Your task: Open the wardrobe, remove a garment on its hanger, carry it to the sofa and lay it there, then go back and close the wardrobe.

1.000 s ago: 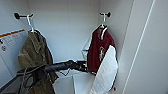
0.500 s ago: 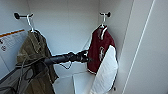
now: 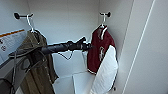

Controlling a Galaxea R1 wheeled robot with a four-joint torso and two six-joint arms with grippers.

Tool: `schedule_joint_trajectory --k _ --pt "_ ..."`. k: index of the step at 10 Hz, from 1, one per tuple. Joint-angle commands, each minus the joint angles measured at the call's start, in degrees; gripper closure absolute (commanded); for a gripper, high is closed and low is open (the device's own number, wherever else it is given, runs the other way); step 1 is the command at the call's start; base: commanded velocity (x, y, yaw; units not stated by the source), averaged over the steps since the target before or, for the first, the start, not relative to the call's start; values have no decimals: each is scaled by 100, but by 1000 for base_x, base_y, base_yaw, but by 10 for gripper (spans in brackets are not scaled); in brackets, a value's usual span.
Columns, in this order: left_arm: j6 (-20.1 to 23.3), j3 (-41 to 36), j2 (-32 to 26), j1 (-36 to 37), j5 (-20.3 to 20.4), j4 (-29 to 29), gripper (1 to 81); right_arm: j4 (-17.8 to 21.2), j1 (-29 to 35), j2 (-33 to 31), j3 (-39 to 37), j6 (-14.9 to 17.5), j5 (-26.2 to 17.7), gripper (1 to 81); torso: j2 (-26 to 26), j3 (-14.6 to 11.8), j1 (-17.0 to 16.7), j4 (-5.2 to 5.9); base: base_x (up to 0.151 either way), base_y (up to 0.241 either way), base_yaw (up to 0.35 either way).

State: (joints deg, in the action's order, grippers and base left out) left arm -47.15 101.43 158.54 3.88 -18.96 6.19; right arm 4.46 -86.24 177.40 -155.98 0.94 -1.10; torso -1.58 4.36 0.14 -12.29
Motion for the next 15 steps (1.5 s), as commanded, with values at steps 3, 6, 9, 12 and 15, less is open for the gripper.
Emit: schedule_joint_trajectory --k 3,6,9,12,15 --pt "-838 53 -32 1620 331 -22 10 20 225 17 25 -24 -330 10 0 0 0 0 0 0 0" --pt "-1085 394 221 1901 428 -22 10 28 225 26 51 -41 -330 10 0 0 2 0 0 0 0" --pt "-1103 887 591 2094 428 -66 10 37 207 26 42 -41 -330 10 0 0 2 0 0 0 0" --pt "-1383 1019 759 2577 445 -66 10 29 225 44 51 -41 -321 10 0 465 2 0 0 0 0" --pt "-1665 1379 986 2859 454 -57 10 28 216 44 51 -41 -321 10 5 378 7 0 0 0 0"
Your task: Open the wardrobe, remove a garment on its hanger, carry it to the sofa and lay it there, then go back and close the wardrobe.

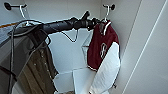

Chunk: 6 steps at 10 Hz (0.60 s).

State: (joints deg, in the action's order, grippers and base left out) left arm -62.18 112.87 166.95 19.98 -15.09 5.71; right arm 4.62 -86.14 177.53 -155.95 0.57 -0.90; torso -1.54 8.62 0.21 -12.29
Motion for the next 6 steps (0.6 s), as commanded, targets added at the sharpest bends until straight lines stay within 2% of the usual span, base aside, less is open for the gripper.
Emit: schedule_joint_trajectory --k 1,4,6 --pt "-250 470 346 1275 85 -8 10 13 197 39 49 -5 -349 10 0 -2 0 0 0 0 0" --pt "-390 1035 822 1285 155 -17 10 30 171 39 40 -13 -340 10 2 -11 0 0 0 0 0" --pt "-1074 1149 858 1293 191 -8 10 30 171 48 40 -13 -340 10 2 -11 0 0 0 0 0"
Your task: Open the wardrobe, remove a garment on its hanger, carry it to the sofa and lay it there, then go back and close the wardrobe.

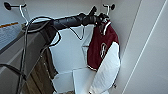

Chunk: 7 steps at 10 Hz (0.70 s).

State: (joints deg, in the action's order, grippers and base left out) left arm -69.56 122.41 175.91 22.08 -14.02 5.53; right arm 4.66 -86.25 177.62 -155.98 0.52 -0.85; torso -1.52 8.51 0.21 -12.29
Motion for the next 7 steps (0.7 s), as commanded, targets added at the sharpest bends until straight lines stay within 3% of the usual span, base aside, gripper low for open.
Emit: schedule_joint_trajectory --k 1,2,7 --pt "-925 310 -3 1057 92 27 10 27 182 57 24 -17 -354 10 0 0 0 0 0 0 0" --pt "-1191 407 32 1057 101 71 10 27 173 66 16 -17 -345 10 0 0 0 0 0 0 0" --pt "-1174 741 366 1022 216 88 10 70 129 66 16 -17 -354 10 0 2 0 0 0 0 0"
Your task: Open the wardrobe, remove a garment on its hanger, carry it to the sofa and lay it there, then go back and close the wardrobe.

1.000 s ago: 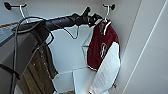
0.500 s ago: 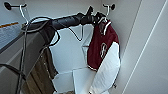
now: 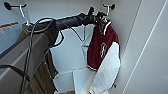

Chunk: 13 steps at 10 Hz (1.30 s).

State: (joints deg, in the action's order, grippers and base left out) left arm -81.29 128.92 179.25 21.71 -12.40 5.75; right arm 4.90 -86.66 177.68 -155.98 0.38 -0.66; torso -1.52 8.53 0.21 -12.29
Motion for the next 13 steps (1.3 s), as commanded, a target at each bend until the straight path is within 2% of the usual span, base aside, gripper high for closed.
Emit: schedule_joint_trajectory --k 1,3,6,8,11,13 --pt "77 90 93 1032 71 144 10 46 171 69 7 -3 -374 10 0 0 0 0 0 0 0" --pt "166 90 260 1032 141 839 10 98 171 69 7 -3 -365 10 0 0 0 0 0 0 0" --pt "166 90 401 997 501 1304 10 125 162 69 7 -3 -373 10 0 0 0 0 0 0 0" --pt "166 116 533 979 528 1850 10 125 162 69 7 -3 -374 10 0 0 0 0 0 0 0" --pt "166 528 575 795 764 2771 10 151 154 69 7 -3 -374 10 0 0 0 0 0 0 0" --pt "166 994 575 725 906 3054 10 187 154 69 7 -3 -374 10 0 0 0 0 0 0 0"
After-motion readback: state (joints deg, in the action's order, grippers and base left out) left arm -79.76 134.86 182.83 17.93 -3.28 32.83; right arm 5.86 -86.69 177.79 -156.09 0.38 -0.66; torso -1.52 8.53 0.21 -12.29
